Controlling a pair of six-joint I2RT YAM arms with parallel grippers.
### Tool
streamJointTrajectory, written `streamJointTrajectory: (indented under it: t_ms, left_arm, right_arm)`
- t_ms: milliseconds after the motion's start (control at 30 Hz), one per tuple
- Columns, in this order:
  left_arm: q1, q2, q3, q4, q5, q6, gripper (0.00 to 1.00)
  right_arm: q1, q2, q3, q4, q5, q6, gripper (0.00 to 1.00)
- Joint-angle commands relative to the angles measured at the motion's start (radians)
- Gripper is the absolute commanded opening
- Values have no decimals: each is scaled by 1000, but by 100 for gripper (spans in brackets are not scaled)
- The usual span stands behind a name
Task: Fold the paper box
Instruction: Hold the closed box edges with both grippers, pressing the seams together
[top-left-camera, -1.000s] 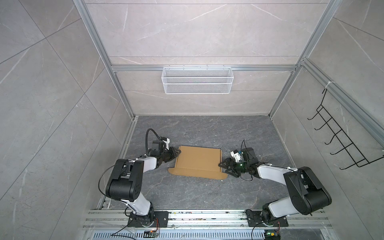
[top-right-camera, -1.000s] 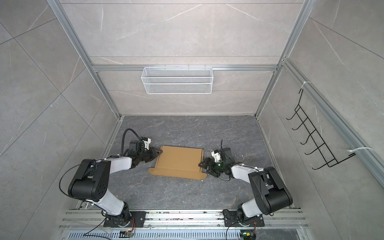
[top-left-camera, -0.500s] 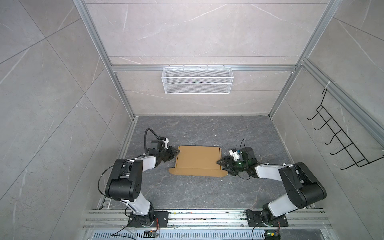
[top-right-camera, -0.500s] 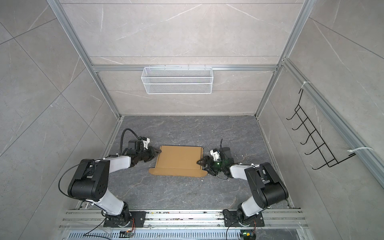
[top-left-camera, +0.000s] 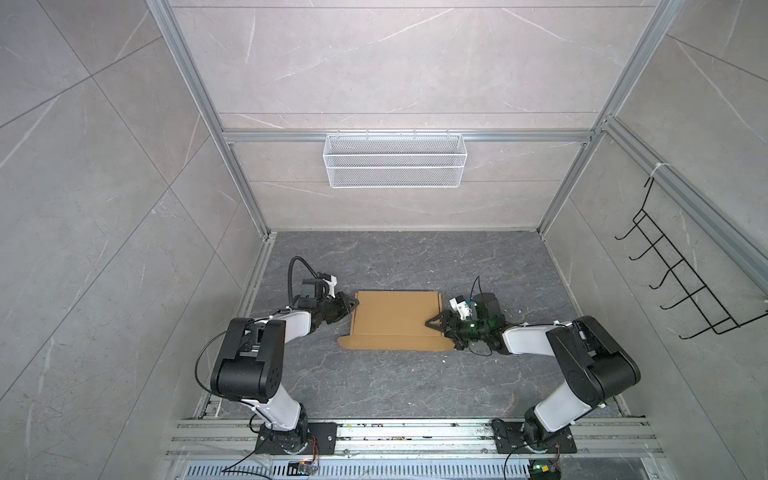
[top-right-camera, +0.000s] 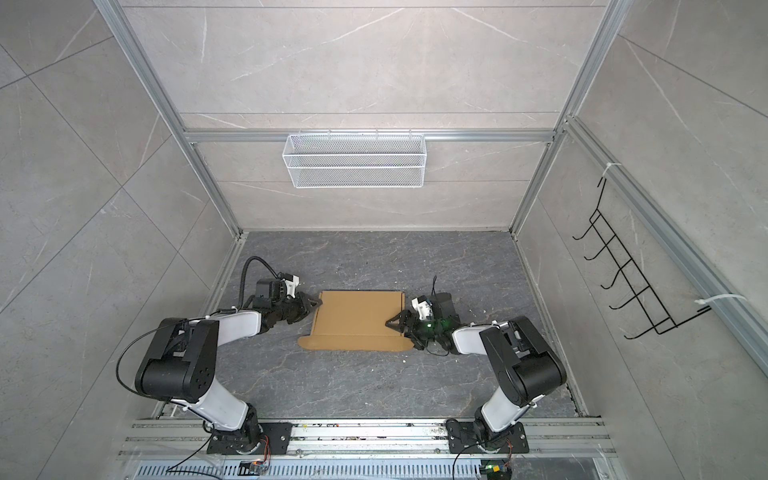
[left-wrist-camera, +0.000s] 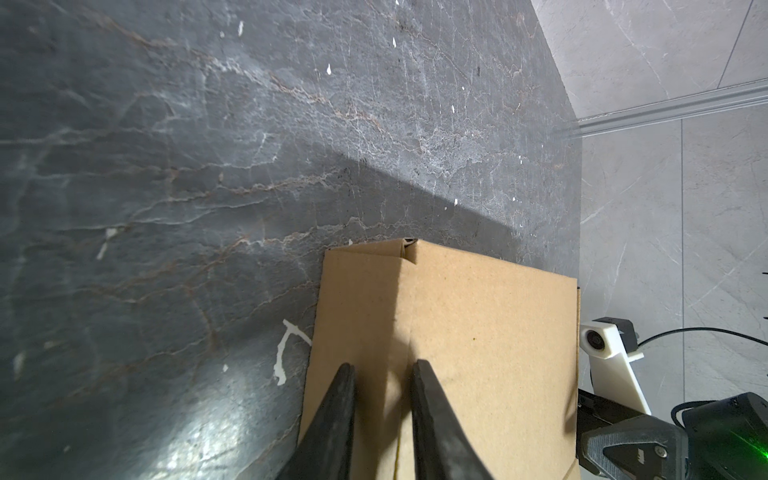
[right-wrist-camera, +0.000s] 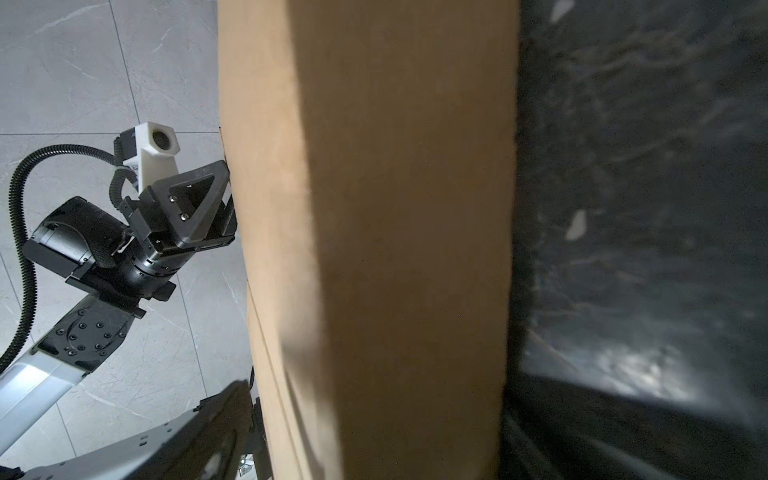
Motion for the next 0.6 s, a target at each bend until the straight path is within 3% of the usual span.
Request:
streamJointTrajectory:
  t_ms: [0, 133, 367, 567]
  left_arm:
    - [19, 43, -26, -167, -139, 29, 25]
    - [19, 48, -24, -148, -114, 22, 28]
    - [20, 20, 16, -141, -50, 0, 48]
    - [15, -164, 76, -278, -101, 60, 54]
  right_arm:
    - [17, 30, 19, 21, -5, 24, 87]
    - [24, 32, 12, 86, -16, 60, 80]
    - [23, 25, -12, 158, -10, 130, 66]
    - [24, -2, -37, 188, -5, 195, 62]
